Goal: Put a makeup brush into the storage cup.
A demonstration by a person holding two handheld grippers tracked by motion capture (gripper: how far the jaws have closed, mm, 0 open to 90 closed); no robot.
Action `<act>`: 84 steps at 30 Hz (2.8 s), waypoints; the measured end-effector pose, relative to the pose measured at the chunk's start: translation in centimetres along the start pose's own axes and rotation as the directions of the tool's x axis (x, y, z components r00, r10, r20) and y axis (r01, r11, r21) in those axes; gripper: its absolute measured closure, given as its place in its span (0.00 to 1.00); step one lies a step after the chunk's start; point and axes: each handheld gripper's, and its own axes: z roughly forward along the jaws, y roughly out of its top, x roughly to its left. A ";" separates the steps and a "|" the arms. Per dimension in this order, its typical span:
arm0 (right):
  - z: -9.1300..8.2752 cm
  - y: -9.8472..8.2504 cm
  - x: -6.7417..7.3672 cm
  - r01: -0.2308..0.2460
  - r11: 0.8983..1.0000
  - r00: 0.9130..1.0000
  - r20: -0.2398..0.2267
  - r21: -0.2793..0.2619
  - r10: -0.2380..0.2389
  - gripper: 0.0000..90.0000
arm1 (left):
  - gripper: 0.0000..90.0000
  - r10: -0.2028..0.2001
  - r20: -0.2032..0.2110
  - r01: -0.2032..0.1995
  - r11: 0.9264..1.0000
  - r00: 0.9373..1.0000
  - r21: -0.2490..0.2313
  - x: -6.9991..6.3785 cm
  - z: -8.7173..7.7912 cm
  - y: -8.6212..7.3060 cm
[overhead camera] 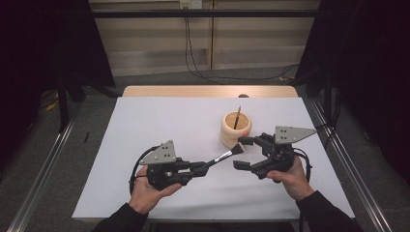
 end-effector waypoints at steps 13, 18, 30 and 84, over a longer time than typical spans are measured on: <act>0.4 -0.2 -0.1 -0.002 1.000 0.996 -0.089 0.022 0.004 0.46 | 0.88 0.013 0.035 -0.013 1.000 0.999 0.009 -0.3 0.7 0.1; 0.6 -0.4 -0.1 -0.005 0.999 0.992 -0.123 0.044 0.010 0.54 | 0.88 0.016 0.039 -0.016 1.000 0.999 0.013 -0.5 0.8 0.0; 1.2 -0.7 -0.1 -0.012 0.998 0.979 -0.200 0.068 0.026 0.71 | 0.88 0.016 0.058 -0.016 1.000 0.998 0.010 -0.5 1.1 -0.3; 0.9 -0.5 -0.4 -0.009 0.994 0.967 -0.253 0.105 0.036 0.87 | 0.32 0.069 -0.057 -0.069 0.998 0.996 -0.008 0.1 2.6 -2.0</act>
